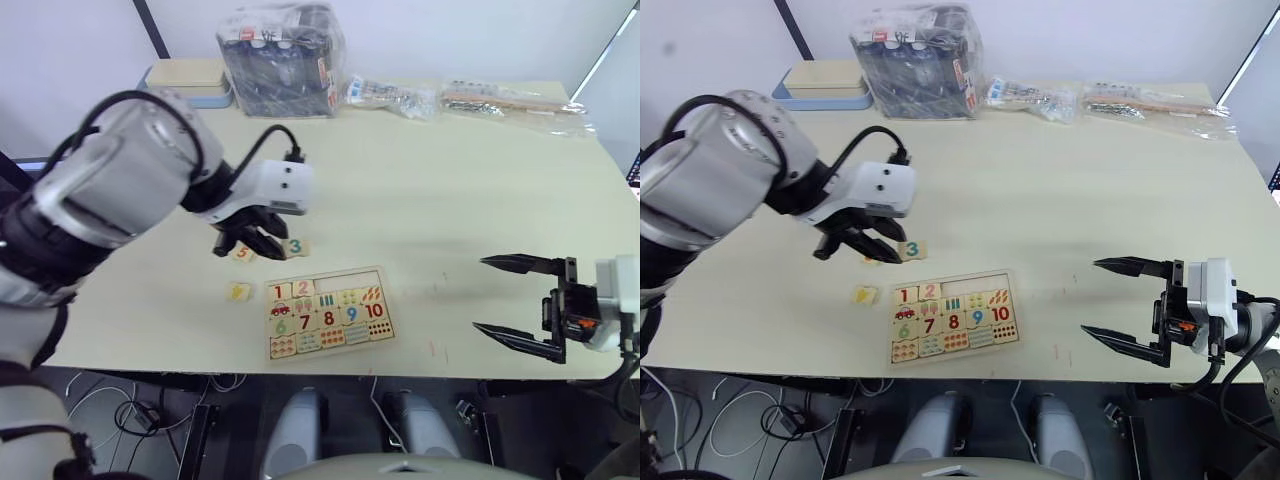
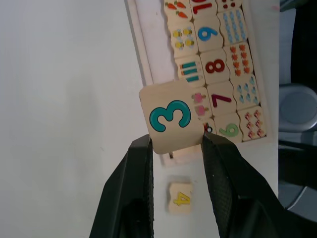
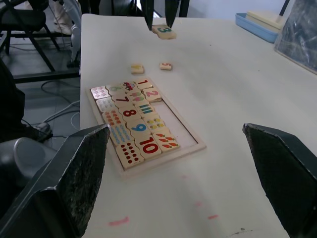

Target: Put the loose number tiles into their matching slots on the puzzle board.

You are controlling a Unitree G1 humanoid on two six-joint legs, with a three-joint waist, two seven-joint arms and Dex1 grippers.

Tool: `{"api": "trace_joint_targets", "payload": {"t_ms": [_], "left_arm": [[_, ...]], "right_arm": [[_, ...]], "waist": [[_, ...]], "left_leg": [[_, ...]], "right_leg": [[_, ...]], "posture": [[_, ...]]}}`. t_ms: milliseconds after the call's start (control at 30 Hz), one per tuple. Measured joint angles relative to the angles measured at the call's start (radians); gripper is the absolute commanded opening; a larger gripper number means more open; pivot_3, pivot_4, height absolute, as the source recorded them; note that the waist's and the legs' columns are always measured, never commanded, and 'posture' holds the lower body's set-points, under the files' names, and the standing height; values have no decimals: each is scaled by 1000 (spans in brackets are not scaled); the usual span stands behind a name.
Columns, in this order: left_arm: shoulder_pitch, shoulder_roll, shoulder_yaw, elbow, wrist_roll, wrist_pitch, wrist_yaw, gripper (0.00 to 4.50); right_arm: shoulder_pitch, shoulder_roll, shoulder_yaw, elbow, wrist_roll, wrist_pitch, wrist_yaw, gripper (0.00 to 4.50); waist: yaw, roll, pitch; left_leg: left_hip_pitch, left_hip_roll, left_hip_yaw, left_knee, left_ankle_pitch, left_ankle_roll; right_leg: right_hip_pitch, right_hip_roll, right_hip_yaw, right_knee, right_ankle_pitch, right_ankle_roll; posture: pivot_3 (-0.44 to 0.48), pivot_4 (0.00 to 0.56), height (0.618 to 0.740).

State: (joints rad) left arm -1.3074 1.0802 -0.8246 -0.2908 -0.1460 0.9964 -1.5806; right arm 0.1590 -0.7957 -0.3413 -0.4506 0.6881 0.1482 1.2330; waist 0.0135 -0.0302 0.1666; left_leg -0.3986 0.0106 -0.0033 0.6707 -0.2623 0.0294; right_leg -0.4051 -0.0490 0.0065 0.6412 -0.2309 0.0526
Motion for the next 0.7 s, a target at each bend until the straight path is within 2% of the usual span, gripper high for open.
{"api": "trace_joint_targets", "payload": {"t_ms": [100, 200, 300, 533, 633, 700], "left_arm": [[-10, -17, -38, 11, 10, 15, 0, 927], [-72, -98, -167, 79, 40, 15, -1, 927], [-77, -116, -210, 91, 48, 1, -1, 927], [-75, -175, -249, 135, 99, -1, -2, 927], [-62, -264, -250, 167, 135, 29, 5, 927], [-54, -288, -257, 176, 144, 45, 6, 927]], "right_arm": [[-1, 1, 0, 1, -2, -1, 0, 4500], [-11, 10, 4, 22, -13, -9, 0, 4500], [-10, 19, 11, 28, -20, -19, 0, 4500], [-3, 33, 14, 30, -27, -28, -7, 4500], [4, 45, 11, 38, -20, -37, -4, 4500], [4, 45, 9, 39, -15, -39, 3, 4500]], "waist": [[-1, 0, 0], [0, 0, 0], [-1, 0, 0], [1, 0, 0], [0, 0, 0], [0, 0, 0]], "left_leg": [[0, 0, 0, 0, 0, 0], [0, 0, 0, 1, 0, 0], [0, 0, 0, 1, 0, 0], [0, 0, 0, 1, 0, 0], [0, 0, 0, 2, 0, 1], [0, -1, 0, 2, 0, 1]], "right_leg": [[0, 1, 2, 0, 0, 0], [0, 2, 4, 1, 0, 0], [0, 2, 5, 1, 1, -1], [0, 2, 5, 1, 1, -2], [0, 2, 6, 1, 1, -2], [0, 2, 6, 2, 1, -2]], "posture": [[0, 150, 740], [0, 150, 740], [0, 150, 740], [0, 150, 740], [0, 150, 740], [0, 150, 740]]}}
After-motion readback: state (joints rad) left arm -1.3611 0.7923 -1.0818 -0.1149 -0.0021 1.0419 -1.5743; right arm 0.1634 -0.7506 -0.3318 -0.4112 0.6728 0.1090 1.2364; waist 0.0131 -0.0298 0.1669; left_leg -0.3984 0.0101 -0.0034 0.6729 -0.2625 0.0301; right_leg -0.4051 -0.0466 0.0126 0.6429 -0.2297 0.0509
